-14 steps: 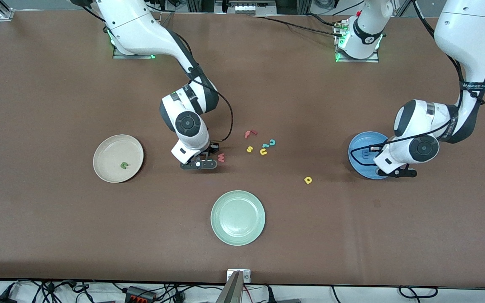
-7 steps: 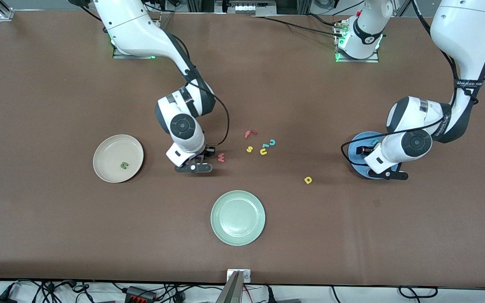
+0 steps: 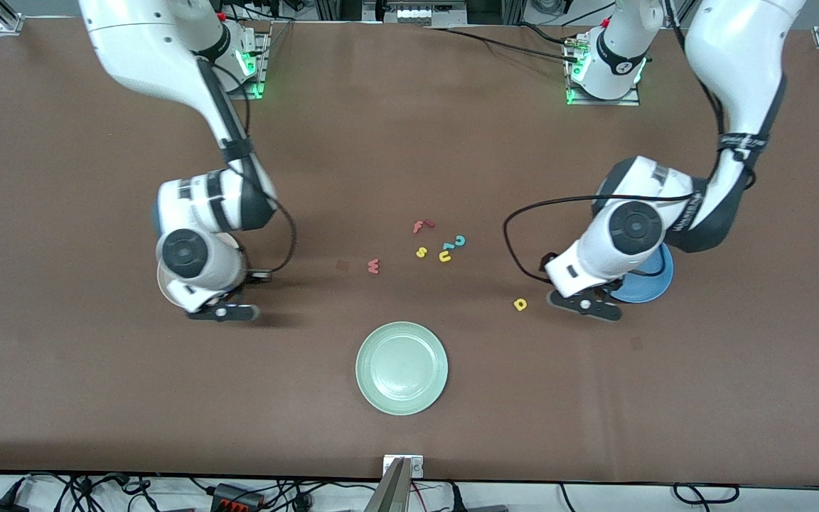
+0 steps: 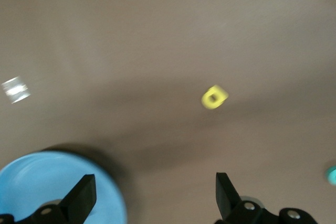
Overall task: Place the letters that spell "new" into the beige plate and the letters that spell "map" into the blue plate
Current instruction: 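Release the orange e onto the beige plate while the left gripper reaches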
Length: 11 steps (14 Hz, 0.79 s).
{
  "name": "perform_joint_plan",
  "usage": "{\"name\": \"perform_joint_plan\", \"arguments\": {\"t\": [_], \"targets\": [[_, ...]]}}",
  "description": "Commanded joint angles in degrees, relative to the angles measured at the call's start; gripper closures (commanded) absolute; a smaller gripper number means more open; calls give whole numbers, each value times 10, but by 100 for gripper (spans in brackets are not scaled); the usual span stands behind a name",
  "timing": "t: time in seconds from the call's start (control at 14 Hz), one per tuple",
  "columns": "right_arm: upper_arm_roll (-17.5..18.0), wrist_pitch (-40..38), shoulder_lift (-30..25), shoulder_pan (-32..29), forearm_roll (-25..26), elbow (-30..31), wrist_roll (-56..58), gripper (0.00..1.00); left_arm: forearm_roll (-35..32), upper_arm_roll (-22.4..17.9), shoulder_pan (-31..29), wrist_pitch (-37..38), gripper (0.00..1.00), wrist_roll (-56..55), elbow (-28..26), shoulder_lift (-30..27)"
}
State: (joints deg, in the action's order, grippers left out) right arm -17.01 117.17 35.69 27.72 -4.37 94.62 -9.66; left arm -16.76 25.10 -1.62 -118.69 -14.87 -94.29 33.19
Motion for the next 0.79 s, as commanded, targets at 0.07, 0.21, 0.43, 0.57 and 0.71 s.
{"name": "perform_joint_plan", "arguments": {"t": [0.07,0.21,0.43,0.57,0.71], "targets": [[-21,-12,-31,-13,1,62,44,79,9,-1,17,4,0,-62,111,114],[-21,-11,-47,-21,1,97,58,79,11,-1,18,-6,0,-61,147,158],[-20,-6,-51,-19,-4,121,61,79,7,-1,29,-58,0,-80,149,176],[-18,-4,-50,-17,-6,125,61,78,1,-7,42,-57,0,-110,140,175],[-18,8,-46,-15,-6,124,61,69,-18,-13,52,-55,1,-120,140,175]]}}
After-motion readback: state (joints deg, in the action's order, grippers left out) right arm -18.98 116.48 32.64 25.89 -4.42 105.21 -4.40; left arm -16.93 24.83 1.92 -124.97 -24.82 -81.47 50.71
